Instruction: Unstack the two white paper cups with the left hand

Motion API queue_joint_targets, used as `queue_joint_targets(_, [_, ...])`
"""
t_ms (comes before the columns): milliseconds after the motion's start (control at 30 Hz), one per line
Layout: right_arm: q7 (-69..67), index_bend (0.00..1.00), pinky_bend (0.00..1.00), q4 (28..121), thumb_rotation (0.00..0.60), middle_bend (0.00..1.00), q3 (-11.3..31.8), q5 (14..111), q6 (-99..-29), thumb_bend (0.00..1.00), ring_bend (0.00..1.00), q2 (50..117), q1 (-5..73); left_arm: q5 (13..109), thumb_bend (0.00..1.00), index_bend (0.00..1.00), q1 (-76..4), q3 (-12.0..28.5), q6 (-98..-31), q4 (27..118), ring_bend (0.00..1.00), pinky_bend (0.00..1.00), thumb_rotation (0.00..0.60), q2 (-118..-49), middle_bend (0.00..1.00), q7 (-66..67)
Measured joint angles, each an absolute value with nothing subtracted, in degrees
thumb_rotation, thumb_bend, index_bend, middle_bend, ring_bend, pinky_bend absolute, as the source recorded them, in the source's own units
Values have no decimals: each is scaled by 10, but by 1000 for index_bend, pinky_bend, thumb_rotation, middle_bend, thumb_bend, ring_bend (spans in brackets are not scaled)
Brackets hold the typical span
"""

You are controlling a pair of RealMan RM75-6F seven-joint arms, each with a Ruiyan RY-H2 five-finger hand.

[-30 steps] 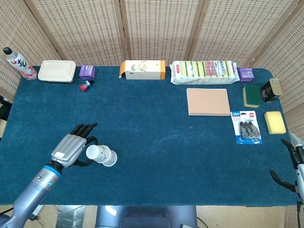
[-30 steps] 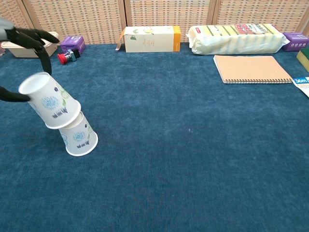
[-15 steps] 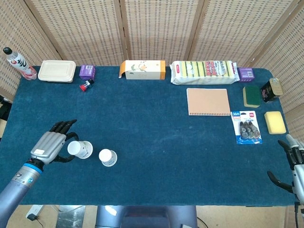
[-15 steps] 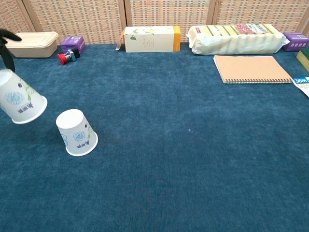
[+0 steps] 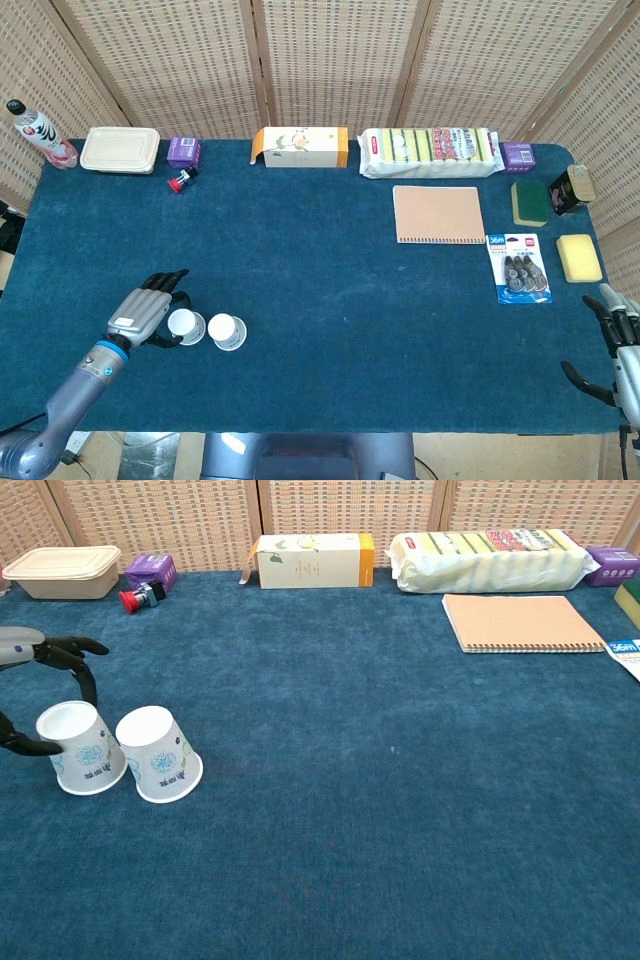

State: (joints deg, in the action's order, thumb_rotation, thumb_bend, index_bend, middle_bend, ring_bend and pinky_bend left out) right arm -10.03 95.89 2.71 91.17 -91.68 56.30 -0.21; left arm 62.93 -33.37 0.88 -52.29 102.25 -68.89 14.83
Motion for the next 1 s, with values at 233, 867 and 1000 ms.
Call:
queue_joint_targets(233, [-103, 78, 0, 957, 600, 0, 28, 908, -916, 281, 0, 563, -2, 630, 195, 395, -340, 14, -533, 1048, 0, 17, 600, -699, 0, 166])
queue_joint_targets(867, [-102, 79, 0, 959, 600, 0, 27, 910, -917, 282, 0, 563, -2, 654, 196, 395, -328, 11, -533, 1035, 0, 17, 600, -686, 0, 114])
queue_joint_targets(1000, [-104, 79, 0, 957, 600, 0, 28, 910, -918, 281, 0, 563, -2, 667, 195, 388, -322, 9, -537, 1033, 0, 17, 600, -684, 0, 102])
